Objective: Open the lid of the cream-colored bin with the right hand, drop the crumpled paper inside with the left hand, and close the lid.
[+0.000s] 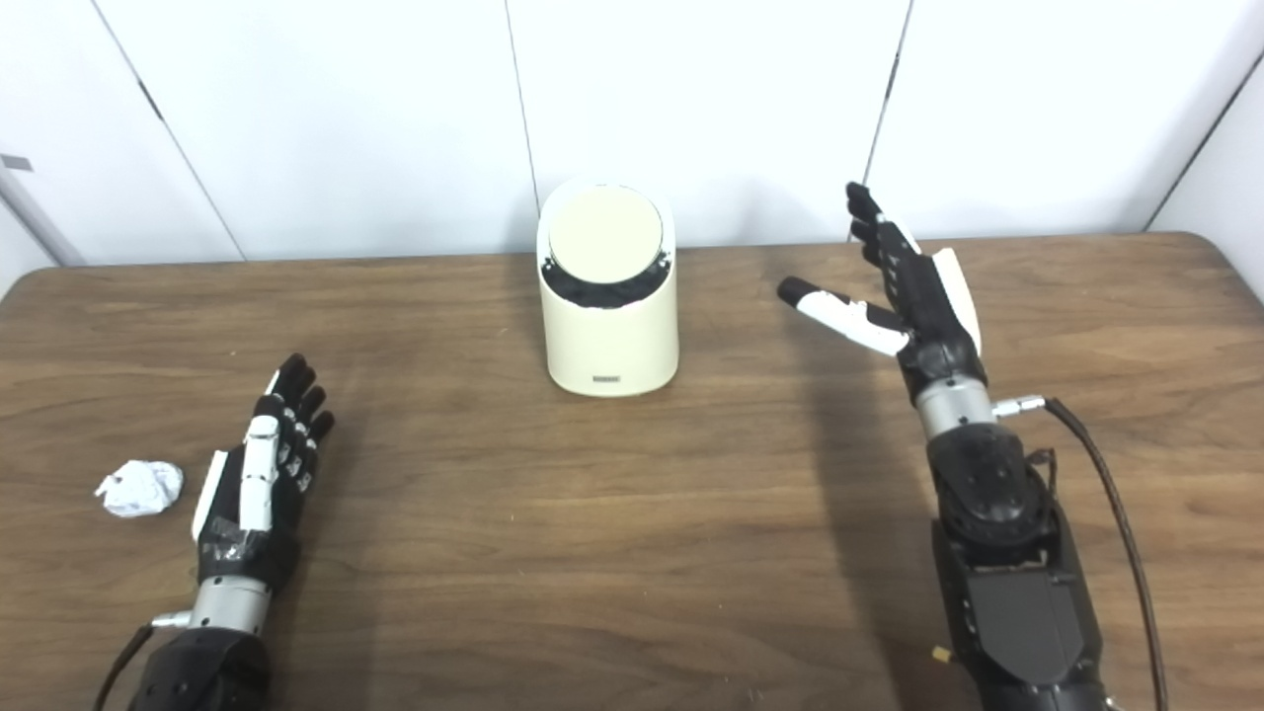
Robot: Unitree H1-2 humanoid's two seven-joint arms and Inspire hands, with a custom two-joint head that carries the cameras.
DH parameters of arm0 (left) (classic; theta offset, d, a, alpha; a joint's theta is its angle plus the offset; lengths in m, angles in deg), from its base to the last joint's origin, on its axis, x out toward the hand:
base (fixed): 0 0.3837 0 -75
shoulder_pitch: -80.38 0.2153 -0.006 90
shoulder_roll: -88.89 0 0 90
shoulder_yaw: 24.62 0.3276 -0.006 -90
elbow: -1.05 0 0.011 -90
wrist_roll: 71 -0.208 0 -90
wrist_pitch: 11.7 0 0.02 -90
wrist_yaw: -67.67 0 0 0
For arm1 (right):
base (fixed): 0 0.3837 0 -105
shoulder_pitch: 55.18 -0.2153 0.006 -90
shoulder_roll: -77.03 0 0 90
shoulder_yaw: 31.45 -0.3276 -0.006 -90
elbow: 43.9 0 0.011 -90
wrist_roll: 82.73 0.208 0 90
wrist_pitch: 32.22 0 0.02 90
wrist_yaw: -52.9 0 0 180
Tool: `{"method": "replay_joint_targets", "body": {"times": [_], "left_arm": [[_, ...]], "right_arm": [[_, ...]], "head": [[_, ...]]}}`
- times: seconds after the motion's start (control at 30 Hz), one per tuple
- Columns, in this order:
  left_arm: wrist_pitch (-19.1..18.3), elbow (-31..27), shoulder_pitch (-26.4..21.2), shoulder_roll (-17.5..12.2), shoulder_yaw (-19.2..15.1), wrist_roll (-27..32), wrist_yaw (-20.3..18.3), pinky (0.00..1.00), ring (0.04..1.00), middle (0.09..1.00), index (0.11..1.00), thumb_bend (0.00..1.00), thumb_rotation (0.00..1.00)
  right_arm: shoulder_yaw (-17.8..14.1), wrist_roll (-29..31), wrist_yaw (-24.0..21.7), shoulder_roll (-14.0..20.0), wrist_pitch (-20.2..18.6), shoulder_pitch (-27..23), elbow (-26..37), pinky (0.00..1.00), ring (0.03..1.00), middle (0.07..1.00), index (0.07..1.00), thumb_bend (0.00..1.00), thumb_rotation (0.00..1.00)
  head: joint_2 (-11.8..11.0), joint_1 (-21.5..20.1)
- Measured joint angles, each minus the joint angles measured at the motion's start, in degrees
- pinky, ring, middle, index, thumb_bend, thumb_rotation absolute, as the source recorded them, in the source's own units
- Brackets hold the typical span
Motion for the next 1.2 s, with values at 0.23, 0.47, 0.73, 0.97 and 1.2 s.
{"method": "replay_joint_targets", "body": {"times": [0.23, 0.47, 0.73, 0.97, 1.2], "left_arm": [[0.1, 0.2, -0.1, 0.1, 0.0, 0.0, 0.0, 1.0, 1.0, 1.0, 1.0, 0.42, 0.95], [0.4, 0.4, -0.2, 0.1, 0.1, -0.1, 0.0, 1.0, 1.0, 1.0, 1.0, 0.41, 0.97], [0.7, 0.5, -0.2, 0.1, 0.2, -0.3, -0.2, 1.0, 1.0, 1.0, 1.0, 0.39, 0.99], [1.1, 0.6, -0.1, 0.2, 0.4, -0.8, -0.1, 1.0, 1.0, 1.0, 1.0, 0.39, 1.0], [1.3, 0.7, -0.1, 0.3, 0.3, -0.9, 0.0, 1.0, 1.0, 1.0, 1.0, 0.34, 1.0]], "right_arm": [[1.2, -0.6, -1.8, 0.4, -1.2, -2.6, 1.2, 0.94, 0.966, 0.97, 0.92, 0.86, 0.49], [2.1, -1.1, -3.8, 1.3, -1.6, -4.3, 1.2, 0.89, 0.907, 0.898, 0.905, 0.86, 0.47], [4.8, -4.1, -5.2, 1.9, -3.7, -7.7, 2.8, 0.87, 0.901, 0.915, 0.906, 0.88, 0.48], [6.0, -6.8, -6.5, 2.4, -6.3, -7.9, 3.3, 0.87, 0.915, 0.92, 0.908, 0.88, 0.52], [7.8, -8.6, -7.9, 2.8, -8.9, -9.8, 3.2, 0.88, 0.925, 0.929, 0.909, 0.91, 0.53]], "head": [[-0.8, -0.2], [-1.3, -0.5], [-3.3, -0.9], [-5.4, -1.0], [-6.4, -0.8]]}}
